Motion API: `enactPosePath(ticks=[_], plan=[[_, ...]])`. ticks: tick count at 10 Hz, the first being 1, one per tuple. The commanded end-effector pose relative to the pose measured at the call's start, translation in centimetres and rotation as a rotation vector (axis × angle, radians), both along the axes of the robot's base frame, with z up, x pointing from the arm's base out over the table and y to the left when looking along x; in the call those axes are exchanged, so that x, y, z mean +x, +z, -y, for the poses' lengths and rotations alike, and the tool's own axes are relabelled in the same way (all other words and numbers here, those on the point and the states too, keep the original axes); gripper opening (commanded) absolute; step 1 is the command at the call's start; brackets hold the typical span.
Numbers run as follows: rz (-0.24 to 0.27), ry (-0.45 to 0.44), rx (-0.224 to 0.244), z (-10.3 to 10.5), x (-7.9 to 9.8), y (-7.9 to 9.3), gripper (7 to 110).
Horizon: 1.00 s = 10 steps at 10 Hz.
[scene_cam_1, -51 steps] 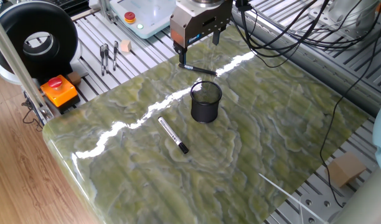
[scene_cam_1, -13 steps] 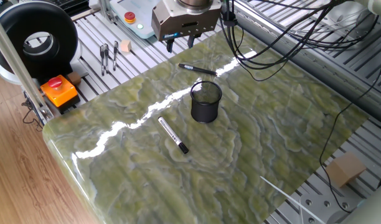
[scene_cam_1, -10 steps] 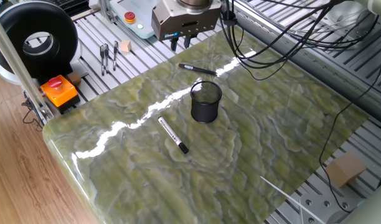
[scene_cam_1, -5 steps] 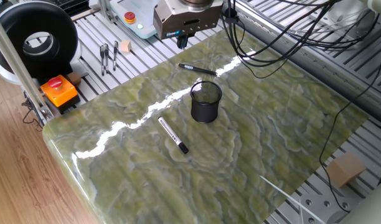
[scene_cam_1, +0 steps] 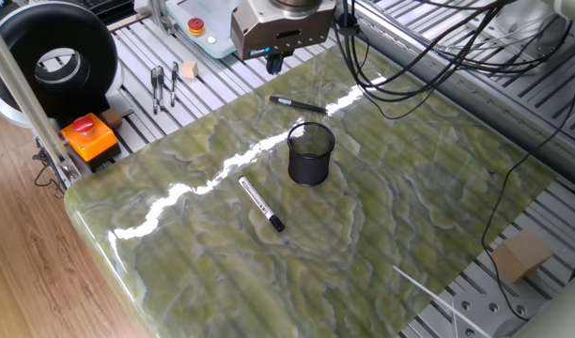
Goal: Put the pen into the pen holder
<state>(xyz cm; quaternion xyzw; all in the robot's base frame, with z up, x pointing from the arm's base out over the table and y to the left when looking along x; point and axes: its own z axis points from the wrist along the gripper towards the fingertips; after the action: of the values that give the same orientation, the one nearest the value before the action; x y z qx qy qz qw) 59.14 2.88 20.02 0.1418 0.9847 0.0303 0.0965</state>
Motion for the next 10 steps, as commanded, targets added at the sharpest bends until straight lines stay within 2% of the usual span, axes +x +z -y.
enactPosePath(ticks=[1,5,10], plan=[[0.010,-0.010,0.030,-1.3,0.1,0.0,7],[0.005,0.007,0.011,-0.3,0.1,0.2,7],[0.003,0.009,0.007,-0.2,0.1,0.1,7]])
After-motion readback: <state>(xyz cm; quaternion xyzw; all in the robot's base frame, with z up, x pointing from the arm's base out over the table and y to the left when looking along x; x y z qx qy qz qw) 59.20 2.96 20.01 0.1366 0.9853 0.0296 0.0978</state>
